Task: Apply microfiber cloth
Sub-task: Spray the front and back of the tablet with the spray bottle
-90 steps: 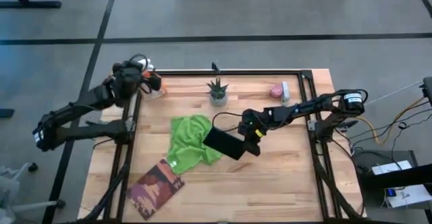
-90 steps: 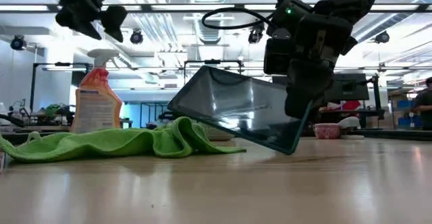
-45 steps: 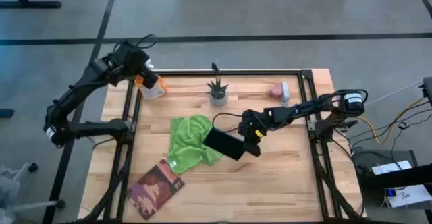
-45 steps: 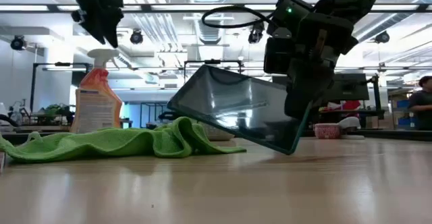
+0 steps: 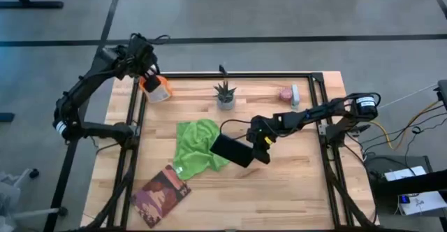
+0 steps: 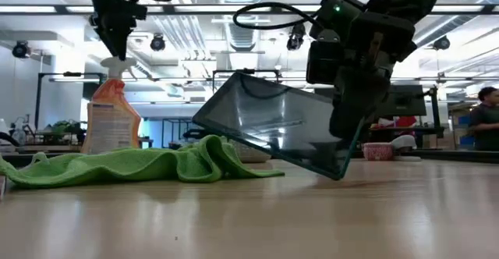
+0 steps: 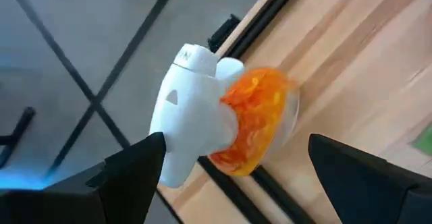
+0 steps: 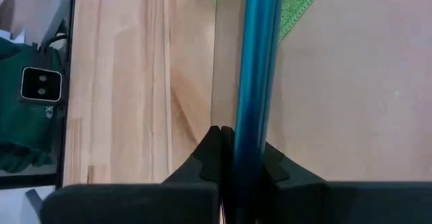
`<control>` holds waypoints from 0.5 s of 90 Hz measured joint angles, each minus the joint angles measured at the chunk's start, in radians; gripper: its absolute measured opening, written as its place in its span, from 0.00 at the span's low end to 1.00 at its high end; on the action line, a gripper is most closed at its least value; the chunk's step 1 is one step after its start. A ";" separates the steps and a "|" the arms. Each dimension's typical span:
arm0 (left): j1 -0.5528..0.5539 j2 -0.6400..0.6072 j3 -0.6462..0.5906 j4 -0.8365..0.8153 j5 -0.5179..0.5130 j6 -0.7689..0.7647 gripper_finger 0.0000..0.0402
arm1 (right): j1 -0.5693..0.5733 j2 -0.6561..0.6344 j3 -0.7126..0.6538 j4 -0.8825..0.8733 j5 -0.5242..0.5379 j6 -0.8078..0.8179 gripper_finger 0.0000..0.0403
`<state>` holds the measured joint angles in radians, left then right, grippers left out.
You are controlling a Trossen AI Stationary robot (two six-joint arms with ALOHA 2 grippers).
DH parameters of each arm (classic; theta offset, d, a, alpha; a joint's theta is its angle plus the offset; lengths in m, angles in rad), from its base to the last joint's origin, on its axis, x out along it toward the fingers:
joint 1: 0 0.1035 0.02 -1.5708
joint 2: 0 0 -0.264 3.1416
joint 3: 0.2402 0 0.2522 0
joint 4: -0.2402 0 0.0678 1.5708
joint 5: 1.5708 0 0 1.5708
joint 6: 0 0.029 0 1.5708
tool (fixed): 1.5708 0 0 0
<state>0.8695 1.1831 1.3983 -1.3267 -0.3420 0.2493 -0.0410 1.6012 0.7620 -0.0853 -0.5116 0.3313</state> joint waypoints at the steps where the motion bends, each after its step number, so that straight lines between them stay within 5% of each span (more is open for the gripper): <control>1: 0.000 0.000 0.000 0.000 0.000 0.000 0.87 | 0.000 0.000 0.000 0.000 0.000 0.000 0.02; 45: 0.000 -0.016 -0.012 0.074 -0.091 -0.117 0.87 | 0.000 0.000 -0.001 0.015 0.009 0.008 0.02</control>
<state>0.8690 1.1674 1.3865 -1.2522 -0.4332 0.1322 -0.0410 1.6016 0.7609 -0.0700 -0.5029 0.3397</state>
